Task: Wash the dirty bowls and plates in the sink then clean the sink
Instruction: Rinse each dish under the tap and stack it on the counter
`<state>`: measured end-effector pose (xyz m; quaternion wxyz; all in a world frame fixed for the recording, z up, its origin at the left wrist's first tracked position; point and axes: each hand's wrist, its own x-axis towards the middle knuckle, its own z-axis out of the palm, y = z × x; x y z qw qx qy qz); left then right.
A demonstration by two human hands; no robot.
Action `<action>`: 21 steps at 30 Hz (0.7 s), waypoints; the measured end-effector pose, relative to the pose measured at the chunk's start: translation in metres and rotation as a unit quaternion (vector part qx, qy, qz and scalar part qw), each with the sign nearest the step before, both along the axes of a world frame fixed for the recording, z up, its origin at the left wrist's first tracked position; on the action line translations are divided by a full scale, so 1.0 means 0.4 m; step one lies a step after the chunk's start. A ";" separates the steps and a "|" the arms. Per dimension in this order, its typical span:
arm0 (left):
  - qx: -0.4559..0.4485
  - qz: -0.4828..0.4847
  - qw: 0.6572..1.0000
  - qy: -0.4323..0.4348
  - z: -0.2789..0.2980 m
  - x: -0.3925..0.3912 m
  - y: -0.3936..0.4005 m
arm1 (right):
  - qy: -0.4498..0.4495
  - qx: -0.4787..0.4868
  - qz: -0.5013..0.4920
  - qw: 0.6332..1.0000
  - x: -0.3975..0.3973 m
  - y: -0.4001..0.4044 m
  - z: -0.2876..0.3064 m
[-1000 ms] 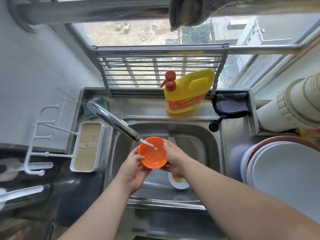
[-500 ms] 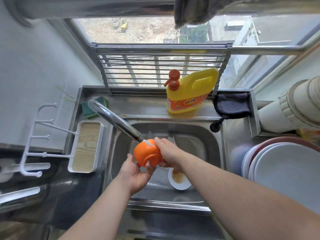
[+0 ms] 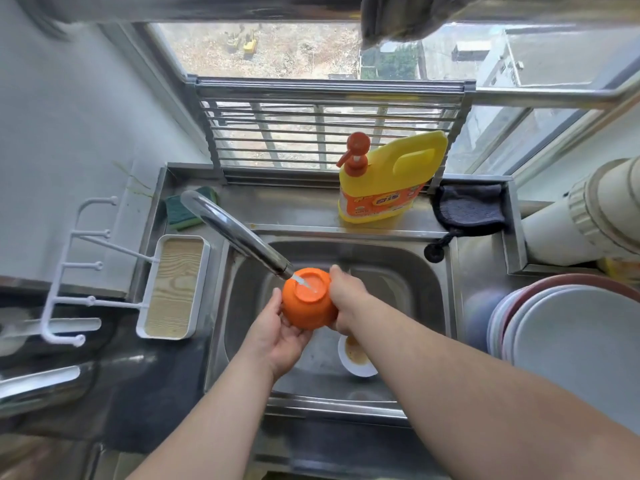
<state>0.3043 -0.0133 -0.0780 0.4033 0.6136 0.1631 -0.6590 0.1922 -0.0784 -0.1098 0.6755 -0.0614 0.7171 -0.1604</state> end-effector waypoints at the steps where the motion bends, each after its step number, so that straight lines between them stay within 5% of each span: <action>1: -0.006 -0.008 1.000 0.000 0.002 -0.004 -0.007 | -0.017 0.016 -0.040 0.999 -0.011 0.003 -0.001; 5: -0.026 -0.046 0.999 -0.007 0.006 -0.018 -0.025 | -0.061 0.003 -0.084 0.995 -0.034 0.022 0.010; 13: -0.032 -0.086 0.995 -0.031 -0.004 -0.033 -0.044 | 0.032 -0.136 0.072 0.988 -0.004 0.057 0.009; 17: -0.046 -0.091 0.992 -0.069 0.012 -0.044 -0.080 | -0.053 -0.069 -0.072 0.994 -0.006 0.049 0.027; 21: -0.034 -0.096 0.992 -0.069 0.025 -0.056 -0.122 | -0.153 0.000 -0.231 0.961 -0.039 0.033 0.044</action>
